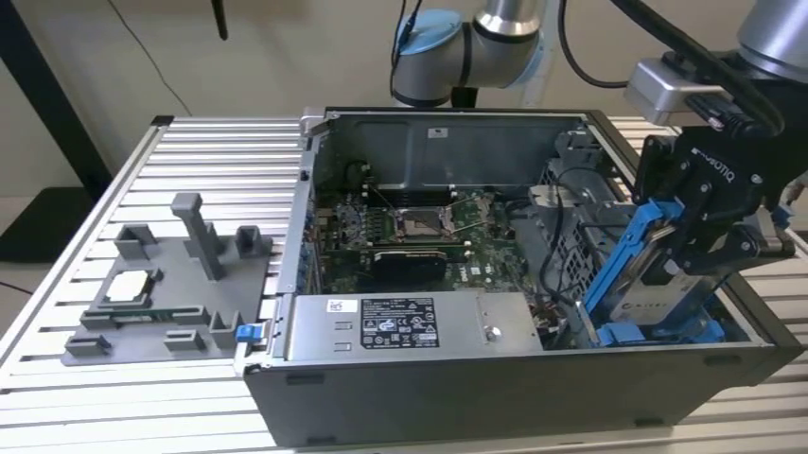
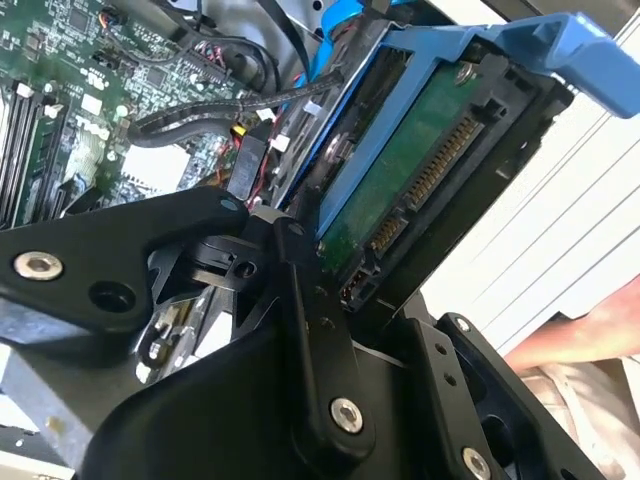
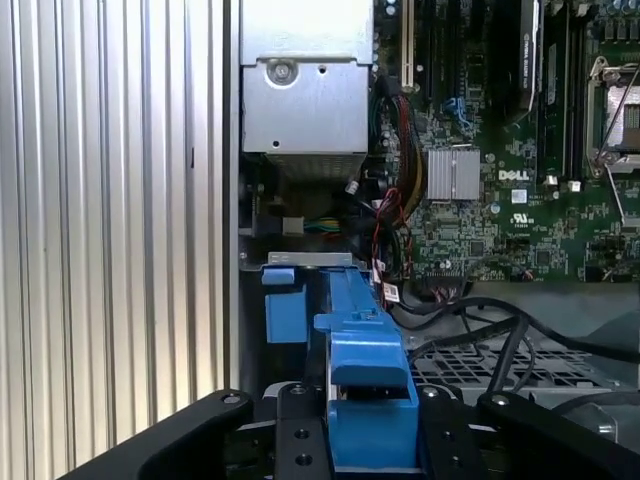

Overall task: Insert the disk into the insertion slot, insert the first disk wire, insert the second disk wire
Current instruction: 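Insert the disk into the insertion slot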

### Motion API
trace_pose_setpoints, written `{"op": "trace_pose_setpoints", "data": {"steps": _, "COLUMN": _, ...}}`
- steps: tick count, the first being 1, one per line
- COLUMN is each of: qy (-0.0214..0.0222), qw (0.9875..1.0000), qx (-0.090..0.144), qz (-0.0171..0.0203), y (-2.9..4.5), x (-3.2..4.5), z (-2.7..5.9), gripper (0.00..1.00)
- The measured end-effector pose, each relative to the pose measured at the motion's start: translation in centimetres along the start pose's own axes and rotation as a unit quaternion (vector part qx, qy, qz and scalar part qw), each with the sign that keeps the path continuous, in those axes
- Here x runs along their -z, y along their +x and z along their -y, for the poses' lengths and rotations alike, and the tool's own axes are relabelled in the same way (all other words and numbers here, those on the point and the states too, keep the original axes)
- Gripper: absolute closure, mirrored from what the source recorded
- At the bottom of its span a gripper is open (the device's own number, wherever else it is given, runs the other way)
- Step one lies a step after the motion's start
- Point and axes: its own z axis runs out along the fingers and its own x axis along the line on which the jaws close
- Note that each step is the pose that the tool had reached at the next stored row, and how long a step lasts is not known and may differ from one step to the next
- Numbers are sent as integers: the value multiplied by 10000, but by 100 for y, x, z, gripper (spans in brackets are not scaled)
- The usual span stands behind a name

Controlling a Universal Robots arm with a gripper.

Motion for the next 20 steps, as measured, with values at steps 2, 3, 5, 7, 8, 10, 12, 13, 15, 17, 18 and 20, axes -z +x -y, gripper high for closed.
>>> {"op": "trace_pose_setpoints", "data": {"steps": 2, "qy": 1, "qw": 10000, "qx": 0, "qz": 3, "y": -1, "x": -2, "z": 1, "gripper": 100}}
{"op": "trace_pose_setpoints", "data": {"steps": 3, "qy": 1, "qw": 10000, "qx": 1, "qz": 1, "y": -1, "x": -2, "z": 1, "gripper": 0}}
{"op": "trace_pose_setpoints", "data": {"steps": 5, "qy": 0, "qw": 10000, "qx": 1, "qz": 1, "y": -1, "x": -2, "z": 1, "gripper": 0}}
{"op": "trace_pose_setpoints", "data": {"steps": 7, "qy": 0, "qw": 10000, "qx": 0, "qz": 2, "y": 0, "x": 4, "z": 0, "gripper": 0}}
{"op": "trace_pose_setpoints", "data": {"steps": 8, "qy": 0, "qw": 10000, "qx": 0, "qz": 2, "y": 0, "x": 18, "z": 0, "gripper": 0}}
{"op": "trace_pose_setpoints", "data": {"steps": 10, "qy": -1, "qw": 10000, "qx": 0, "qz": 1, "y": 0, "x": 93, "z": -4, "gripper": 0}}
{"op": "trace_pose_setpoints", "data": {"steps": 12, "qy": -1, "qw": 10000, "qx": 0, "qz": 1, "y": 1, "x": 167, "z": -7, "gripper": 0}}
{"op": "trace_pose_setpoints", "data": {"steps": 13, "qy": -1, "qw": 10000, "qx": 0, "qz": 1, "y": 1, "x": 194, "z": -8, "gripper": 0}}
{"op": "trace_pose_setpoints", "data": {"steps": 15, "qy": -1, "qw": 10000, "qx": 0, "qz": 1, "y": 1, "x": 222, "z": -8, "gripper": 0}}
{"op": "trace_pose_setpoints", "data": {"steps": 17, "qy": -1, "qw": 10000, "qx": 0, "qz": 3, "y": 1, "x": 232, "z": -9, "gripper": 0}}
{"op": "trace_pose_setpoints", "data": {"steps": 18, "qy": -1, "qw": 10000, "qx": 0, "qz": 3, "y": 1, "x": 233, "z": -9, "gripper": 0}}
{"op": "trace_pose_setpoints", "data": {"steps": 20, "qy": -1, "qw": 10000, "qx": 0, "qz": 1, "y": 1, "x": 236, "z": -9, "gripper": 0}}
